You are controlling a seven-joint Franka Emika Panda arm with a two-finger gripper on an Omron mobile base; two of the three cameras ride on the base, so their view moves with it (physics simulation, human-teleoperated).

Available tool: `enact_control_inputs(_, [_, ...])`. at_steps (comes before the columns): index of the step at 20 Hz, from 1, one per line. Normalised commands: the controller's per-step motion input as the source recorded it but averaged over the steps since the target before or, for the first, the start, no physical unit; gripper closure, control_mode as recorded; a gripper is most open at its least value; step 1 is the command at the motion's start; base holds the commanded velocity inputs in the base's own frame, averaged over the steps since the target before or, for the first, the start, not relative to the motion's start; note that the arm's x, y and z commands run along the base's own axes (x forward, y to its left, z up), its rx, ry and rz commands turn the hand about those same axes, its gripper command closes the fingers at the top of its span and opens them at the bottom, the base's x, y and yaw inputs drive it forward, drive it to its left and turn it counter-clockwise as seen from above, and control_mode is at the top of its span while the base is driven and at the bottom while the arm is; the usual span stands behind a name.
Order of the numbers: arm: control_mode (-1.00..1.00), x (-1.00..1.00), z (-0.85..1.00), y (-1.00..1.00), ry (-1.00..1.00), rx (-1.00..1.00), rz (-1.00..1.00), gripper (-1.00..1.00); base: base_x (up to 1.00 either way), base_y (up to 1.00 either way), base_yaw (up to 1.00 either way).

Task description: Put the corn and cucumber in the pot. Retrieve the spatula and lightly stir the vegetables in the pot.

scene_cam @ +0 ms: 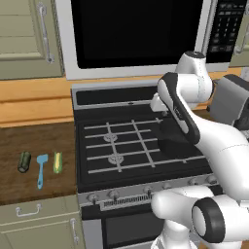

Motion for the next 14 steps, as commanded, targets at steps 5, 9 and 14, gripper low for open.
enact_control_inputs(5, [1.0,0.0,0.0,0.0,0.0,0.0,0.0,-1.0,0.0,0.03,0.0])
enact_control_inputs(9, [1.0,0.0,0.0,0.0,0.0,0.0,0.0,-1.0,-0.01,0.65,0.0])
enact_control_inputs(14, [1.0,0.0,0.0,0.0,0.0,0.0,0.0,-1.0,0.0,0.77,0.0])
